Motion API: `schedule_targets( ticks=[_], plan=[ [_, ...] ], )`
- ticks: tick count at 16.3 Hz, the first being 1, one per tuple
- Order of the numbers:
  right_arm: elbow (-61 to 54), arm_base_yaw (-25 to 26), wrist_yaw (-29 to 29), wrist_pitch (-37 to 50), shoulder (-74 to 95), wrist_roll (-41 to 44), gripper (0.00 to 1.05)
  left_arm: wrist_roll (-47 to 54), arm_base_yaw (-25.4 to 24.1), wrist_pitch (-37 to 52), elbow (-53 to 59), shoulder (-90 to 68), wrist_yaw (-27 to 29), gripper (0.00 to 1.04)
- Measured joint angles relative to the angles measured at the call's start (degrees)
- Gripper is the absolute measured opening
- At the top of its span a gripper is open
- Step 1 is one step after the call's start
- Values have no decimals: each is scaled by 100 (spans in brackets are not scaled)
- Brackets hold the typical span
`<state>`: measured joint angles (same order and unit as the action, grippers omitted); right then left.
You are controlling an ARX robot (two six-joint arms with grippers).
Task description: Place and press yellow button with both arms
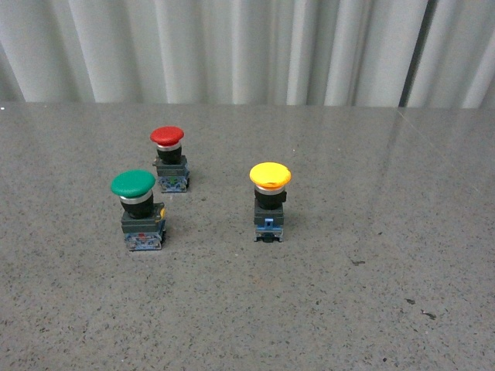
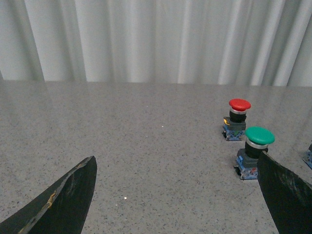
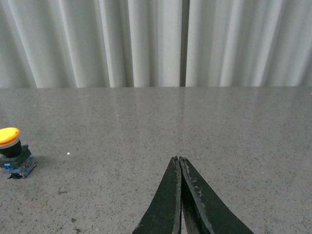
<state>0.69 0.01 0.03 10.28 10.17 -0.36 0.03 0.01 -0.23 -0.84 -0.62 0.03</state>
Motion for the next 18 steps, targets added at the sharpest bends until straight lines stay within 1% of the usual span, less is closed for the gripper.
schedule_targets(
  ticks=[1,2,3,5,14,15,16,18],
  plan=[
    [4,0,0,-212,-136,-2,2,0,0,0,0,0,0,98],
    [4,0,13,-1003,-684,-2,2,0,0,-2,0,0,2,98],
    [4,0,0,-973,-999,0,2,0,0,-7,0,0,-7,98],
    [4,0,-4,-1091,-986,0,2,0,0,4,0,0,0,98],
    [4,0,-2,-1056,-992,0,2,0,0,0,0,0,-2,98],
    [4,0,0,-1056,-992,2,6,0,0,0,0,0,-2,98],
    [4,0,0,-1056,-992,2,19,0,0,0,0,0,-2,98],
    [4,0,0,-1056,-992,0,39,0,0,0,0,0,-2,98]
  ],
)
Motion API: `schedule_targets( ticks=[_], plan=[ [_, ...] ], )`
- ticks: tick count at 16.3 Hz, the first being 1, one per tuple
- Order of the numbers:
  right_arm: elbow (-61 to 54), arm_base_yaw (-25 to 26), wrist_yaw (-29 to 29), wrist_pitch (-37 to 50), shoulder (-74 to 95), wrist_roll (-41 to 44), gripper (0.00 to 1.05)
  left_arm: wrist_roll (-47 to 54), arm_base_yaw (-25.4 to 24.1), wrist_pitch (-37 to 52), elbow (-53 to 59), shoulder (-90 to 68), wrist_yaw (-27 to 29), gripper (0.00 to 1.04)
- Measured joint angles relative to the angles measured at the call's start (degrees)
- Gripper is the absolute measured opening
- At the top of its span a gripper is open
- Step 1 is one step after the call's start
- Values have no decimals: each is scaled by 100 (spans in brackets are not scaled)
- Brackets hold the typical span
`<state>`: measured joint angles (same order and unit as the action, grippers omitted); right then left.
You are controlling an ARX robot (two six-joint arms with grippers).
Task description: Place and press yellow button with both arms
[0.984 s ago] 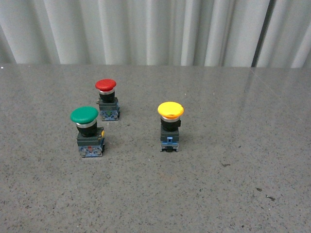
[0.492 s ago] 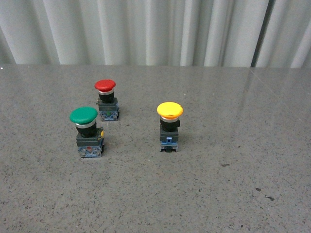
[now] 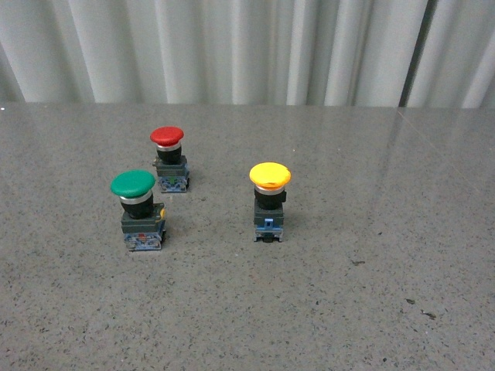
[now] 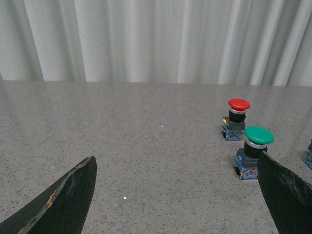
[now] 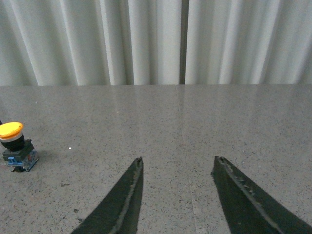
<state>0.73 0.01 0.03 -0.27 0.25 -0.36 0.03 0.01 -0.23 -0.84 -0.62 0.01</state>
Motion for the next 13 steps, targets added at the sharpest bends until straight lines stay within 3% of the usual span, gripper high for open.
schedule_targets(
  ticks=[2,3,5,13],
  plan=[
    [0,0,-2,0,0,2,61,0,0,0,0,0,0,98],
    [0,0,0,0,0,2,83,0,0,0,0,0,0,98],
    [0,0,0,0,0,0,100,0,0,-2,0,0,0,98],
    [0,0,0,0,0,0,98,0,0,0,0,0,0,98]
  ],
)
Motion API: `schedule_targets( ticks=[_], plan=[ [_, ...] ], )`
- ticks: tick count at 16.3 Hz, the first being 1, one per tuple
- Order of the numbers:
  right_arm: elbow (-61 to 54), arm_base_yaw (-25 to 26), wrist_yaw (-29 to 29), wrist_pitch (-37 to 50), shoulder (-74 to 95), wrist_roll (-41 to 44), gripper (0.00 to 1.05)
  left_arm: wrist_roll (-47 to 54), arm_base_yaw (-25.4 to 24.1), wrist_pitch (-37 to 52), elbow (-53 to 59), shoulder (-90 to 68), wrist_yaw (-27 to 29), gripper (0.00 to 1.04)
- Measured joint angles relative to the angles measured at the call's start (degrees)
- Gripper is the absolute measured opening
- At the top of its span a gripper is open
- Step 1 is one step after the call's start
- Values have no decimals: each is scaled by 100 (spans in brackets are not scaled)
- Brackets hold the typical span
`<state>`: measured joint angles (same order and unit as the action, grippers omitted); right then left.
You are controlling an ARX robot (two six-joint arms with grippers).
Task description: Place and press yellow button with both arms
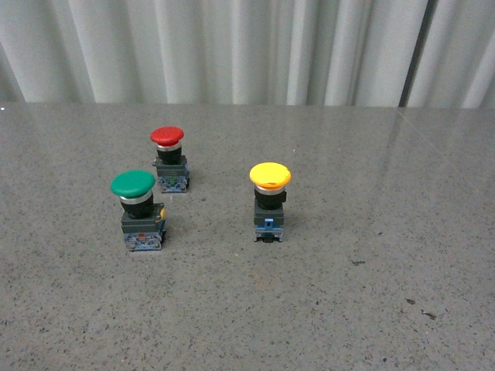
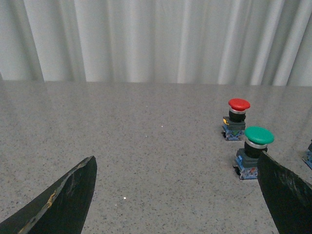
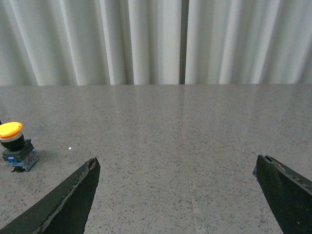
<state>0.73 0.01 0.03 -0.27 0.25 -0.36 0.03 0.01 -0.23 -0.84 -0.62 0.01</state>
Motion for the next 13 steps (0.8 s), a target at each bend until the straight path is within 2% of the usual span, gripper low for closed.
schedule_targets(
  ticks=[13],
  plan=[
    [0,0,0,0,0,0,98,0,0,0,0,0,0,98]
  ],
)
